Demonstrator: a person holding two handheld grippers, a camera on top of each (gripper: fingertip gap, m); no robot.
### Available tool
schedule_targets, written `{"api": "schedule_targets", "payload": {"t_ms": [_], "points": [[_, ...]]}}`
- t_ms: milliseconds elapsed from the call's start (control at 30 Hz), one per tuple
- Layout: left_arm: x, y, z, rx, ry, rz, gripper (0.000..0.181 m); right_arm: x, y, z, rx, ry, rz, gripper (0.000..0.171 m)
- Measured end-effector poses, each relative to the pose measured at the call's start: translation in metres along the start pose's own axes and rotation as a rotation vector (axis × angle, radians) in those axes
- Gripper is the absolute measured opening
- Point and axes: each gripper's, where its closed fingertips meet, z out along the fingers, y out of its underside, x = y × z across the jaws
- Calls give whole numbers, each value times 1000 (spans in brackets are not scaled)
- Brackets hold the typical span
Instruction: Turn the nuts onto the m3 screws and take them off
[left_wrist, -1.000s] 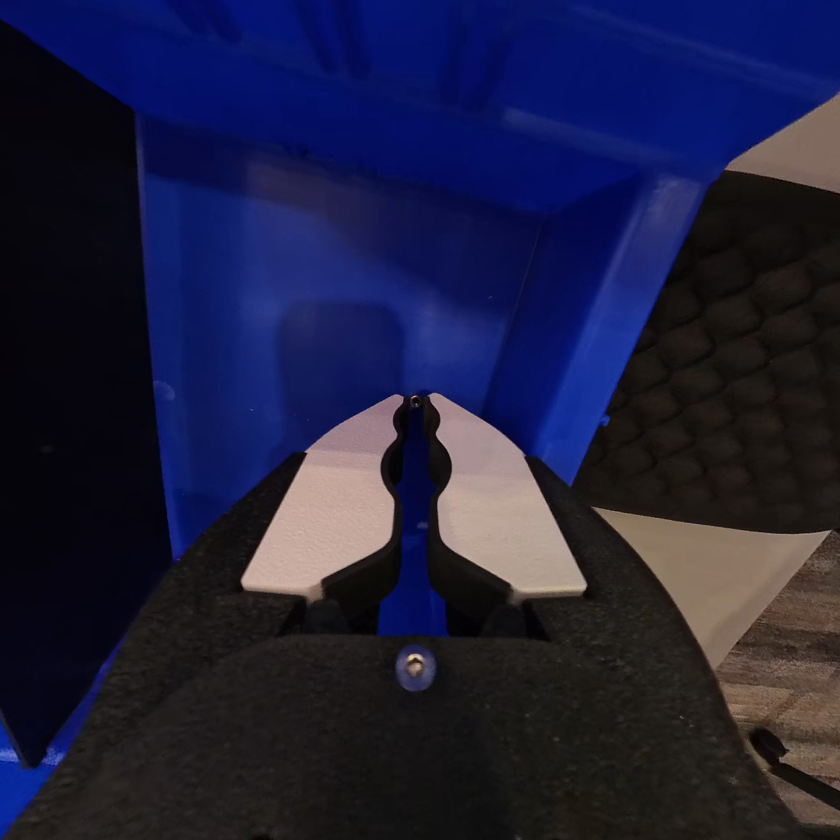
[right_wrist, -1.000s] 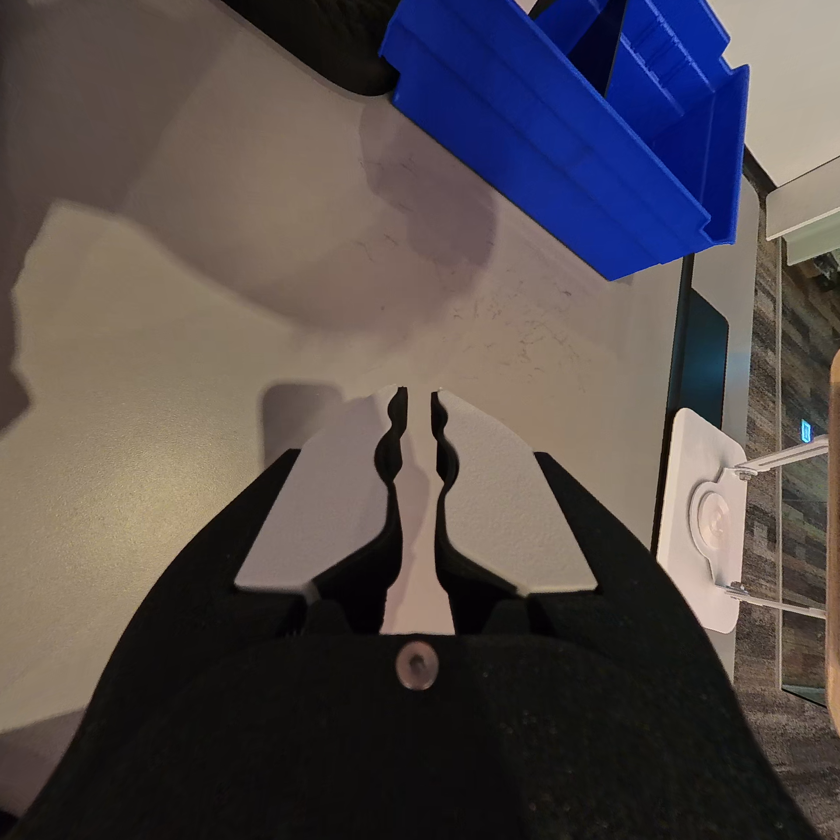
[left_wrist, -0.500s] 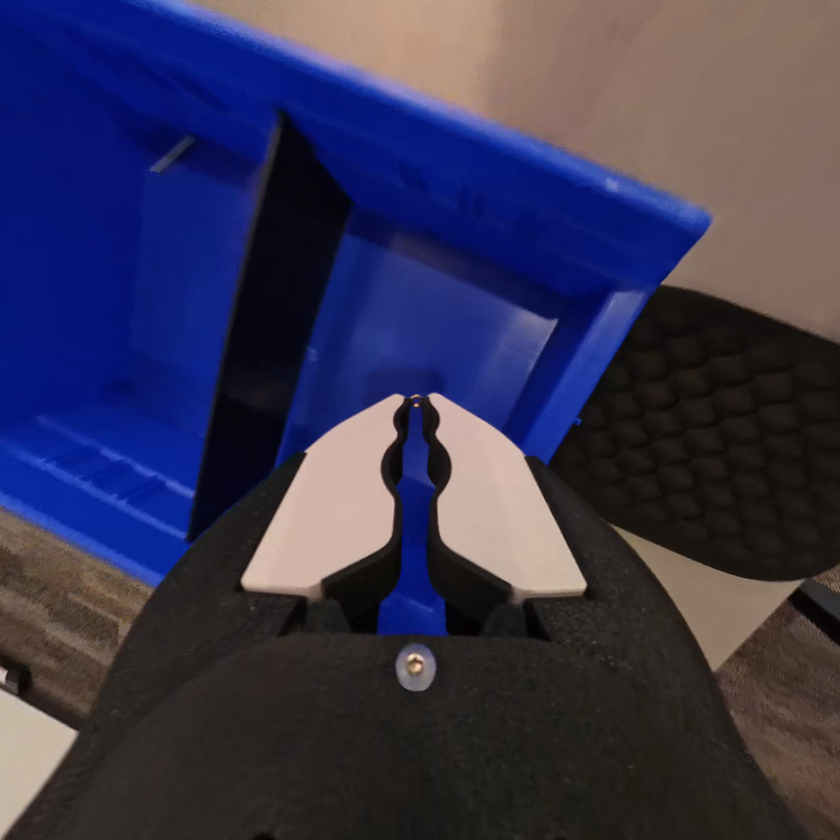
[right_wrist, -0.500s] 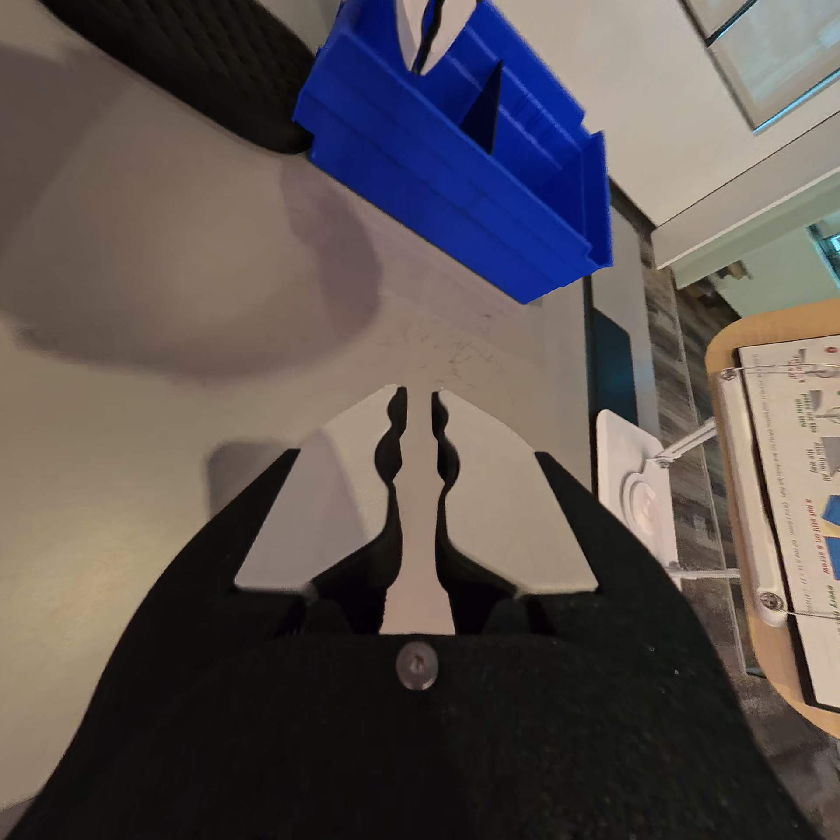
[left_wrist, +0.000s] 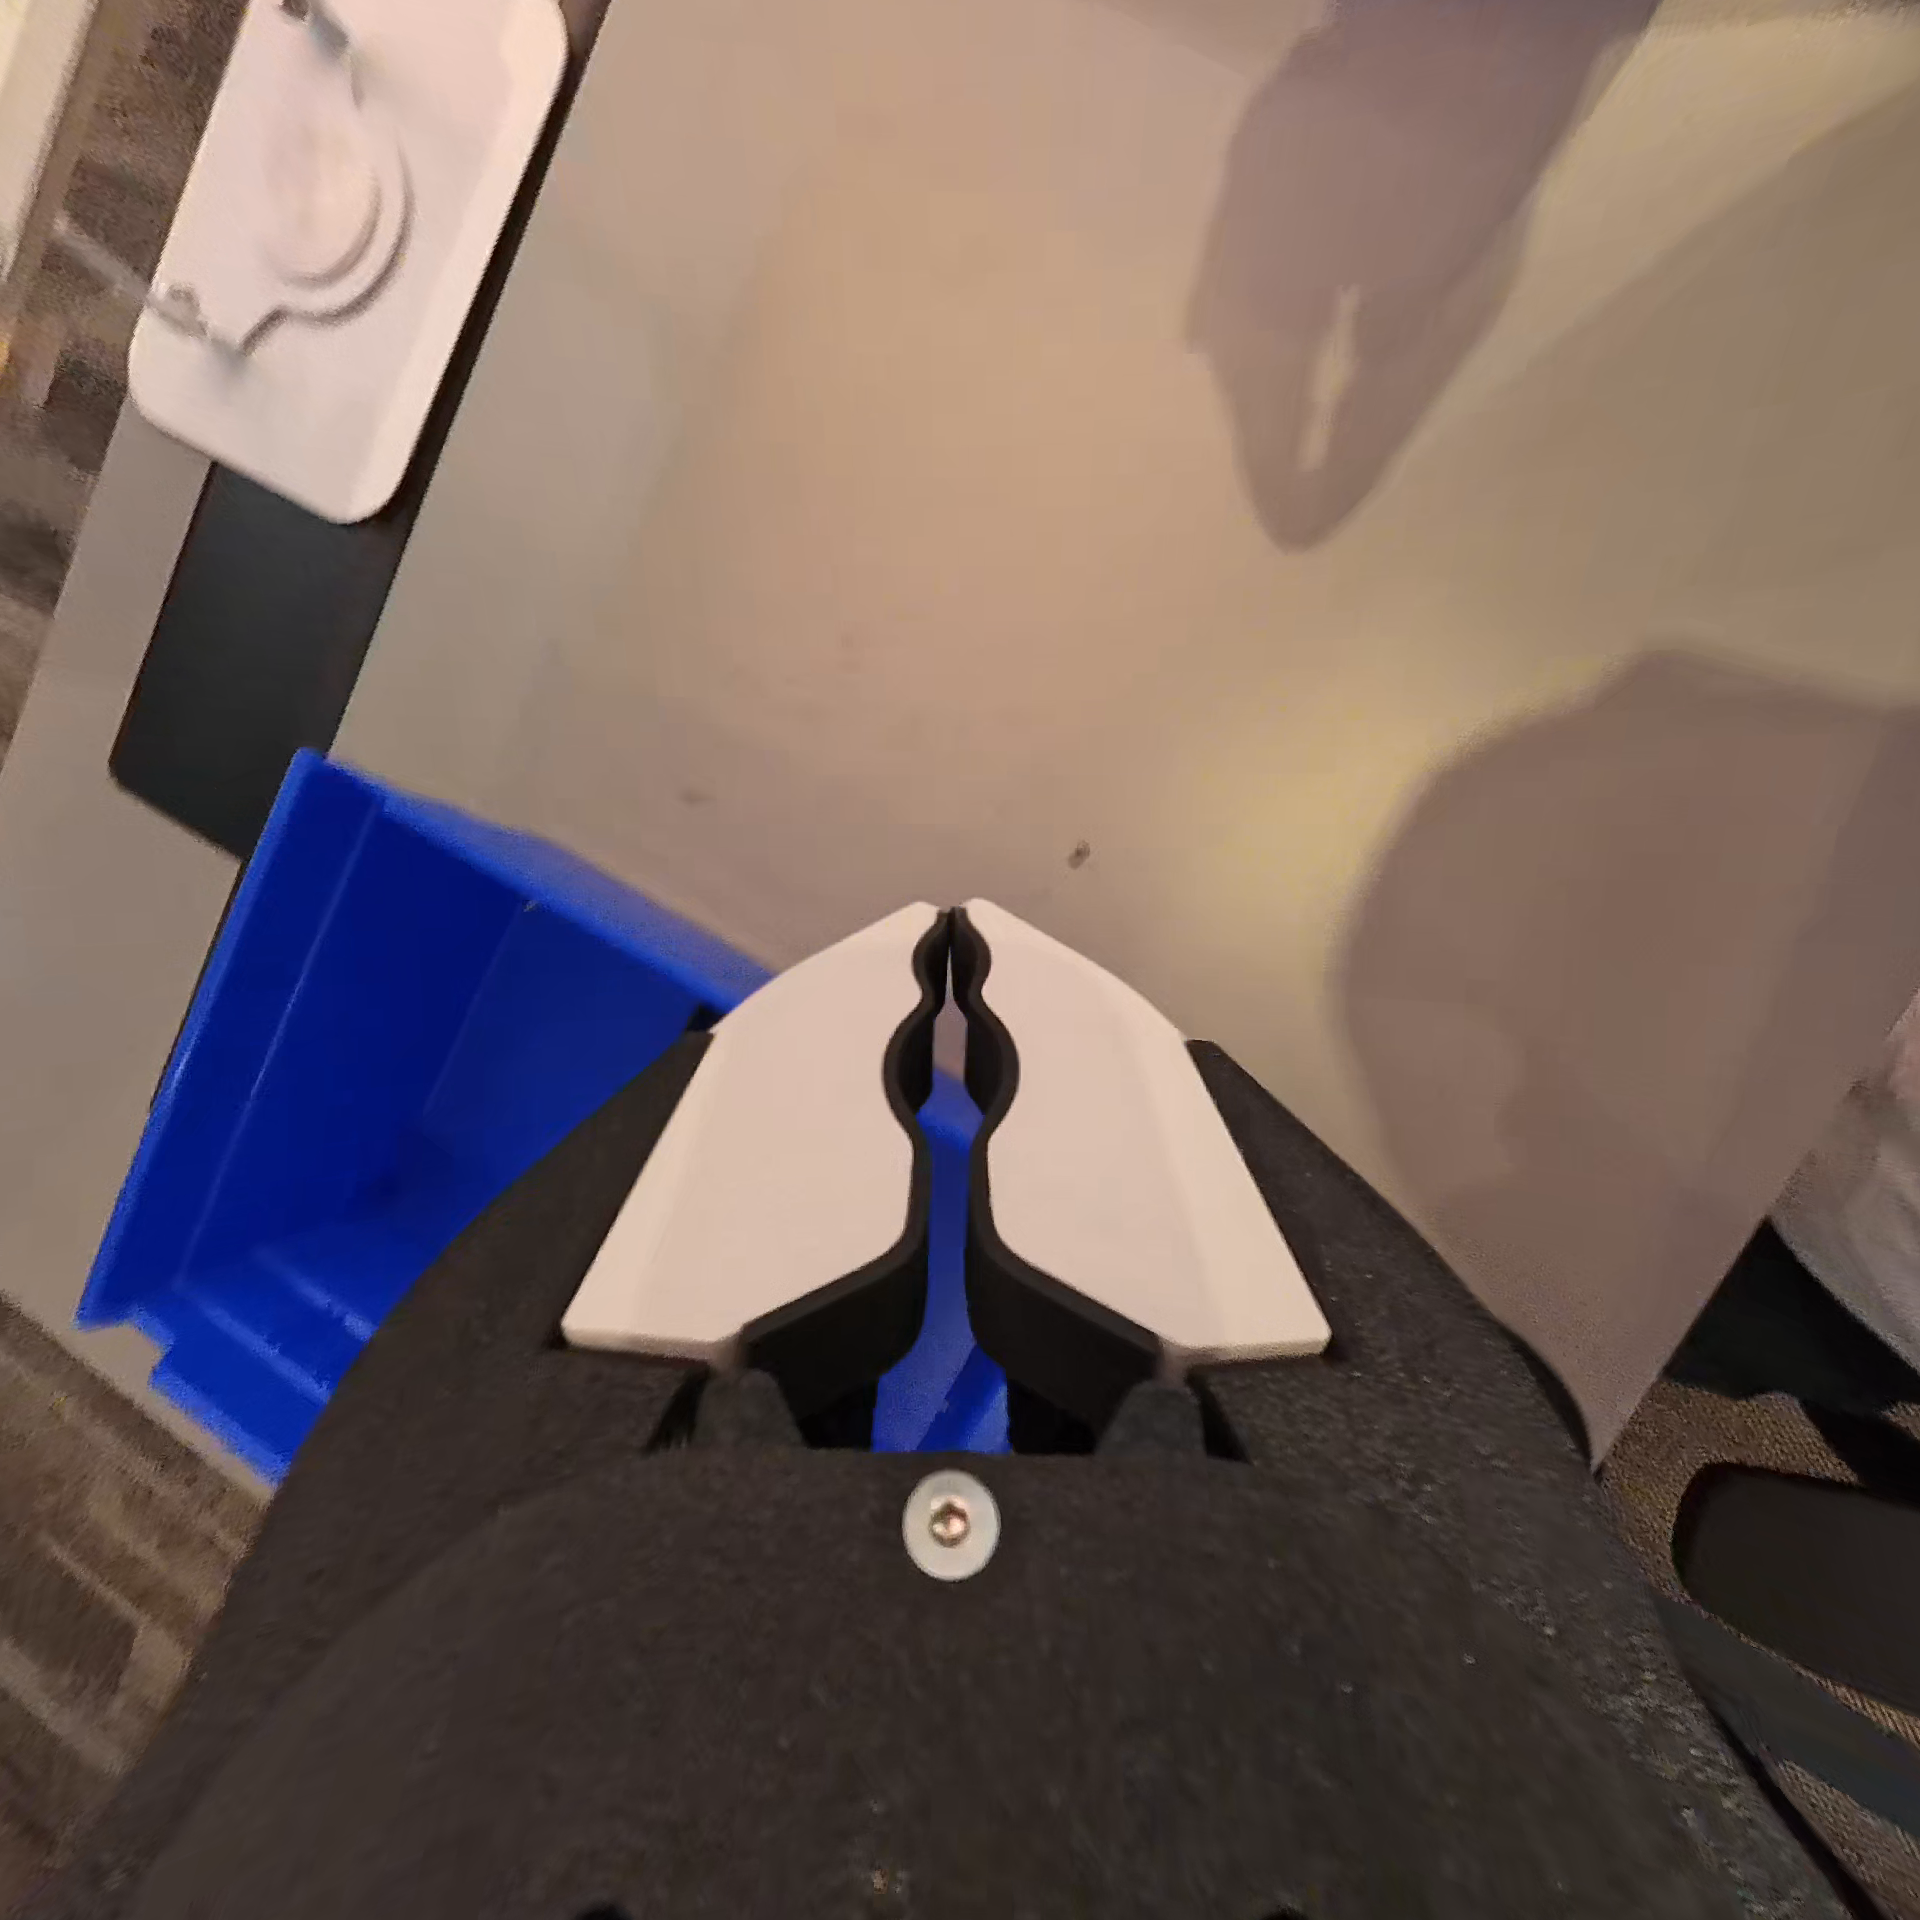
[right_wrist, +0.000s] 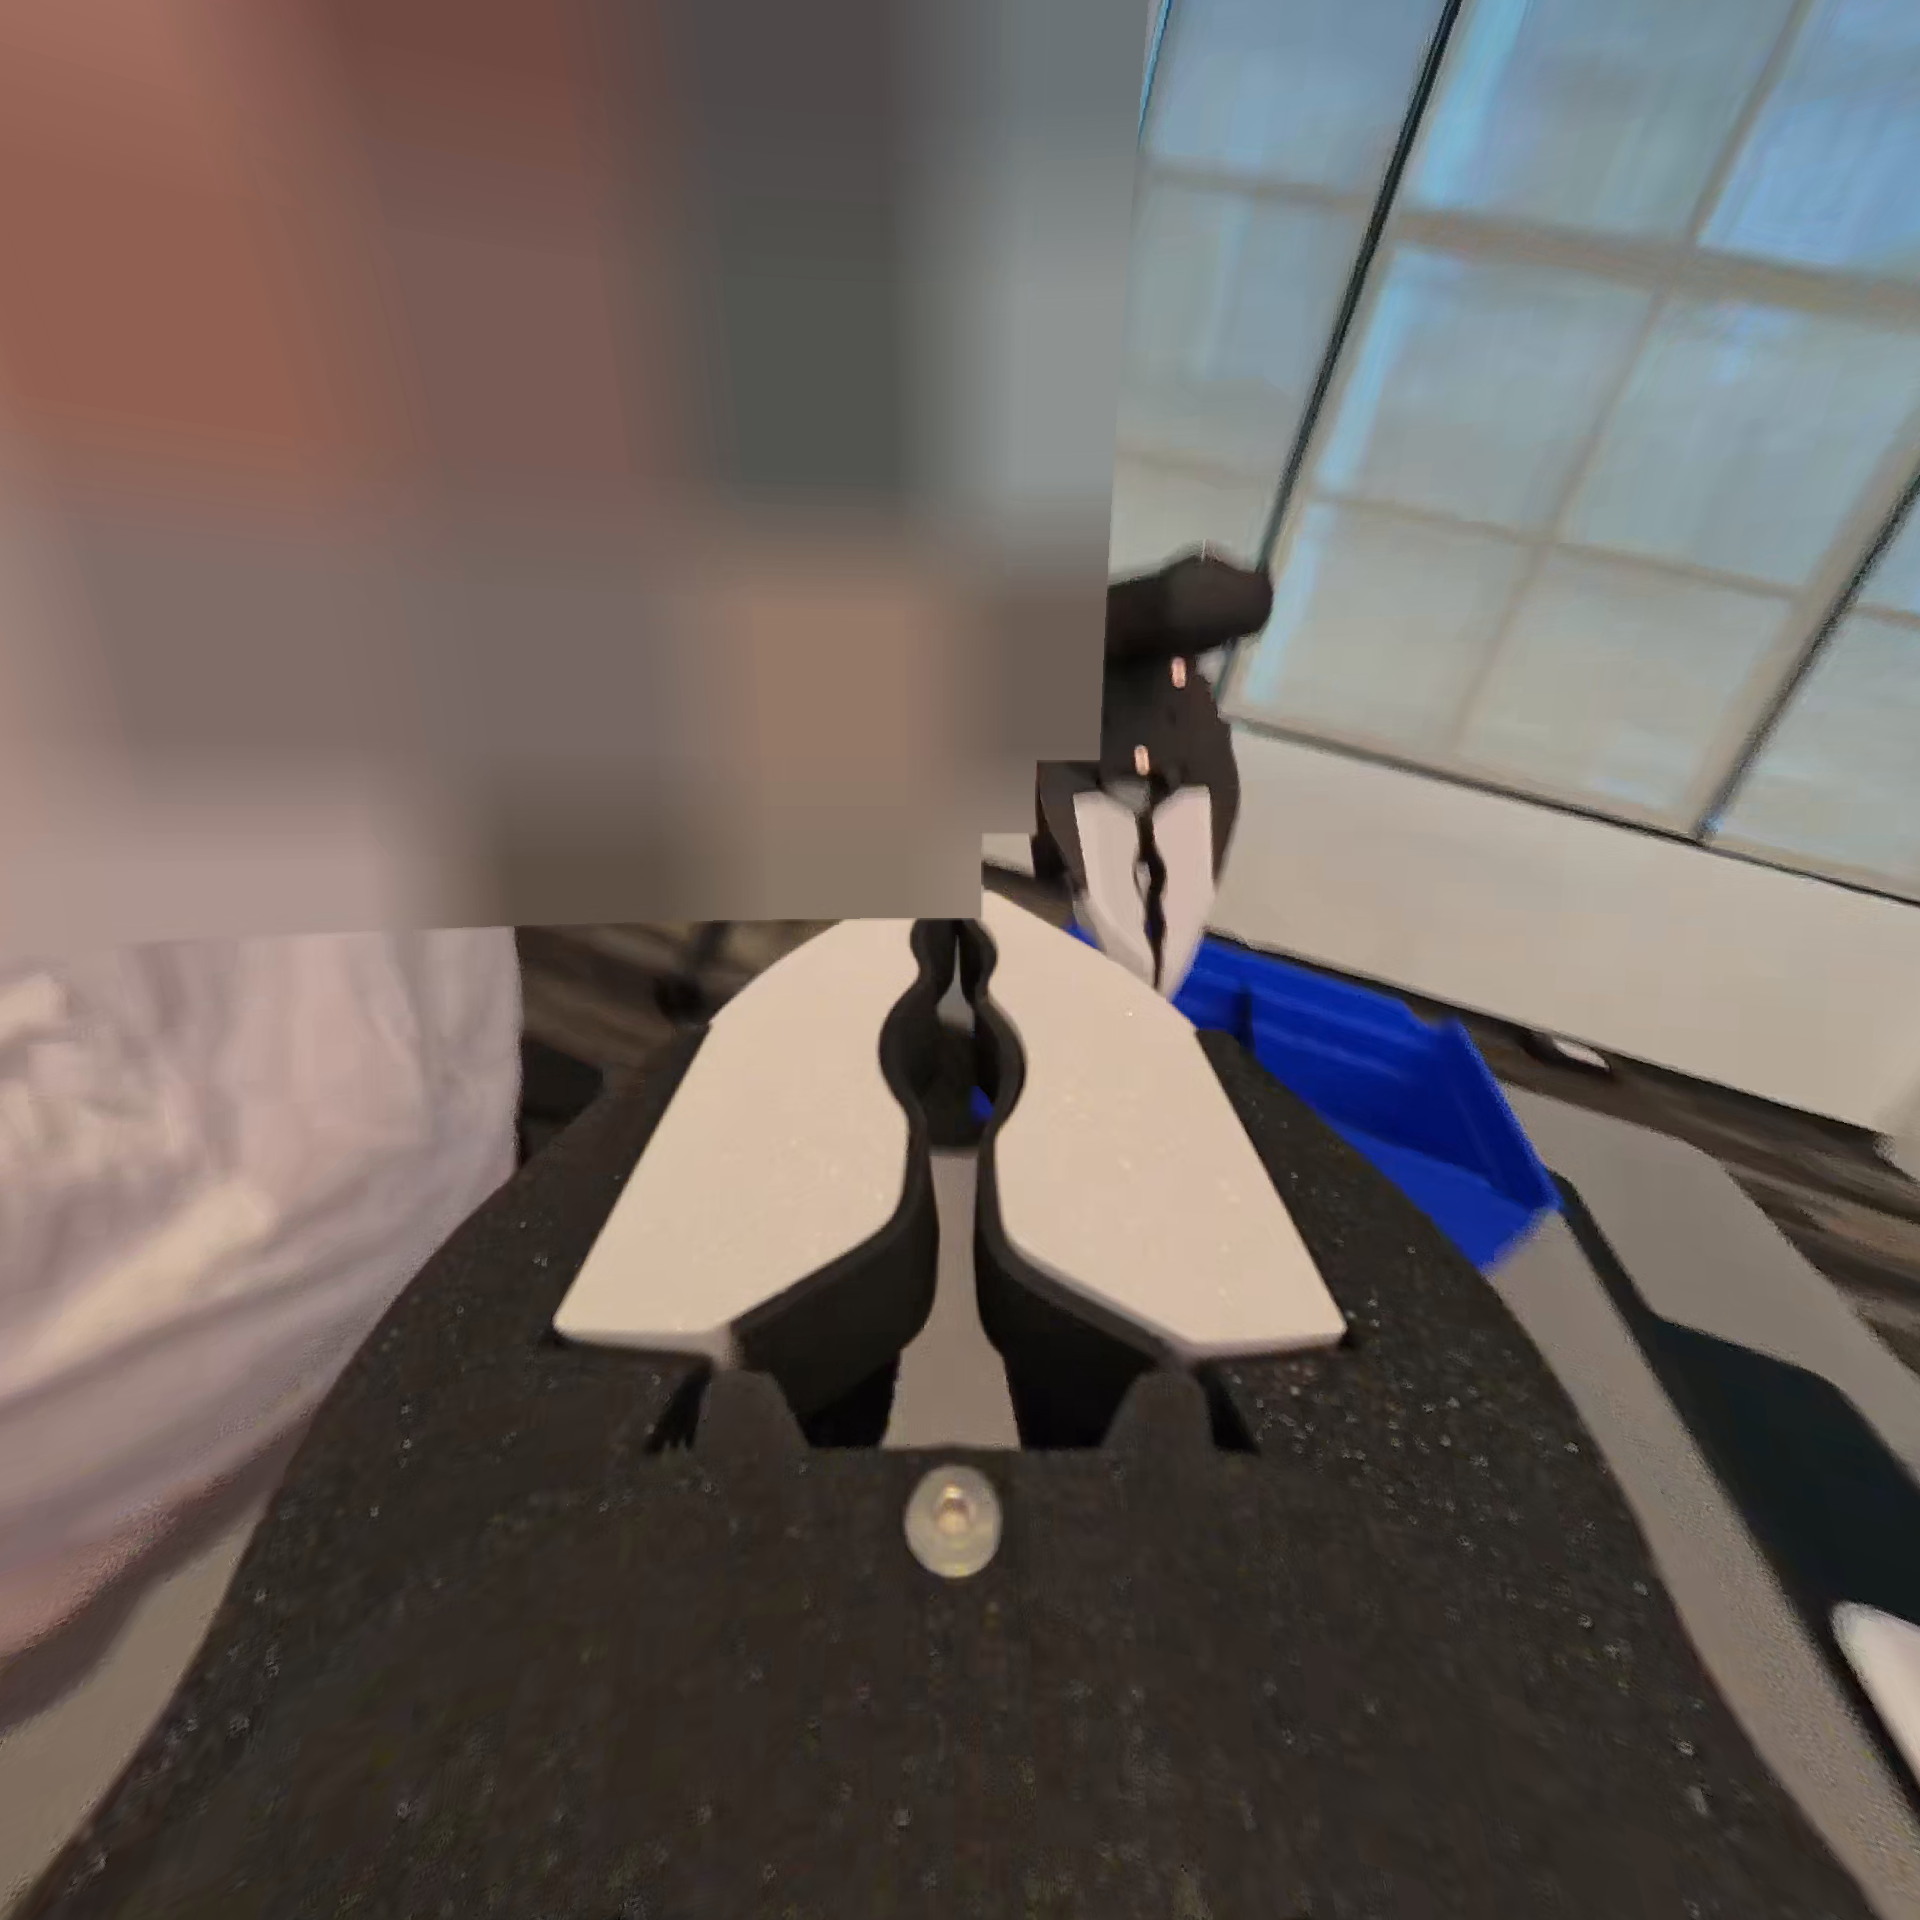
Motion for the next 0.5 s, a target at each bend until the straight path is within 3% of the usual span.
{"api": "schedule_targets", "payload": {"t_ms": [133,400,500], "points": [[15,-16,31,-35,20,65,0,4,-25,-17,151,-24,126,0],[16,-37,57,-22,91,-30,0,42,-13,-39,-116,329,13,0],[27,-46,63,-13,145,-58,0,61,4,-61,-309,492,-12,0]]}}
